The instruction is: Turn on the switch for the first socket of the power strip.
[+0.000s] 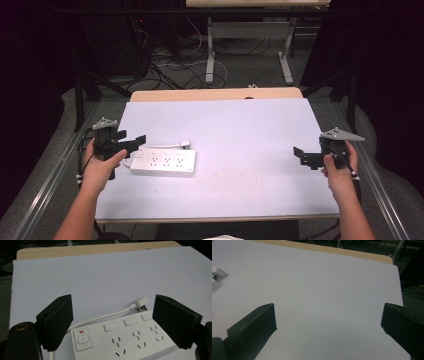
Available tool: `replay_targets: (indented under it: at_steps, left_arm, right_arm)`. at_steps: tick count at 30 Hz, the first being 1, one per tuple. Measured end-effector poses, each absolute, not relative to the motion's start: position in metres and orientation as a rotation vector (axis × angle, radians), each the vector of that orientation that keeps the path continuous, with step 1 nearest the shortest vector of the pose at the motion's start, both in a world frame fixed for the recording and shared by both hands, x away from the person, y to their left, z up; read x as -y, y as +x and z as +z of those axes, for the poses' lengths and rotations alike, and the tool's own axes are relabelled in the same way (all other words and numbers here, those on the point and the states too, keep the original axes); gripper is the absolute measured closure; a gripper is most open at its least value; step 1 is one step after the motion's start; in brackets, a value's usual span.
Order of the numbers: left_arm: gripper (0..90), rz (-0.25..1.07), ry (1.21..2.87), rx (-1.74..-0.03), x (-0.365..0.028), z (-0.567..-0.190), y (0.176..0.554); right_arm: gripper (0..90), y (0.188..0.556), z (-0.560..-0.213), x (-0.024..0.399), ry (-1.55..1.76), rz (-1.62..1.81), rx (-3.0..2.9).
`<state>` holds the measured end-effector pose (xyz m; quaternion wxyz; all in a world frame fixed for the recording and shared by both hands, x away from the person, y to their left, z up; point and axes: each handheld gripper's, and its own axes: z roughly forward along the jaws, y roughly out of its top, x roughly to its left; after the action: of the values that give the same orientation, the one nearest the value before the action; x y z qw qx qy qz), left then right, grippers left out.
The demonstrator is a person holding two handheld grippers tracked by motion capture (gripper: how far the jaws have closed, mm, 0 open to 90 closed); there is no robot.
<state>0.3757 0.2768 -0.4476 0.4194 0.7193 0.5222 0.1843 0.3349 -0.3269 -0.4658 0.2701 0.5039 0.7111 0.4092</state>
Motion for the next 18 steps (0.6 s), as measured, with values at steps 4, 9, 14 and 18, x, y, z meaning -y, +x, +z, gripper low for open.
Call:
replay_targets:
  at_steps: [4, 9, 14, 18]
  left_arm:
    - [24.1, 0.466, 1.816, -1.334, -0.281, -0.444, 0.38]
    - [29.5, 0.455, 1.844, -1.367, -0.285, -0.443, 0.387]
    - [31.0, 0.427, 1.879, -1.414, -0.288, -0.443, 0.394]
    - [32.4, 0.387, 1.897, -1.442, -0.291, -0.443, 0.399]
  right_arm:
    - [0.0, 0.335, -0.467, 0.326, 1.347, 1.097, -1.933]
    - [0.0, 0.336, -0.469, 0.326, 1.345, 1.097, -1.937]
    - [0.0, 0.337, -0.471, 0.325, 1.365, 1.089, -1.947]
    - [0.0, 0.338, -0.473, 0.324, 1.356, 1.086, -1.953]
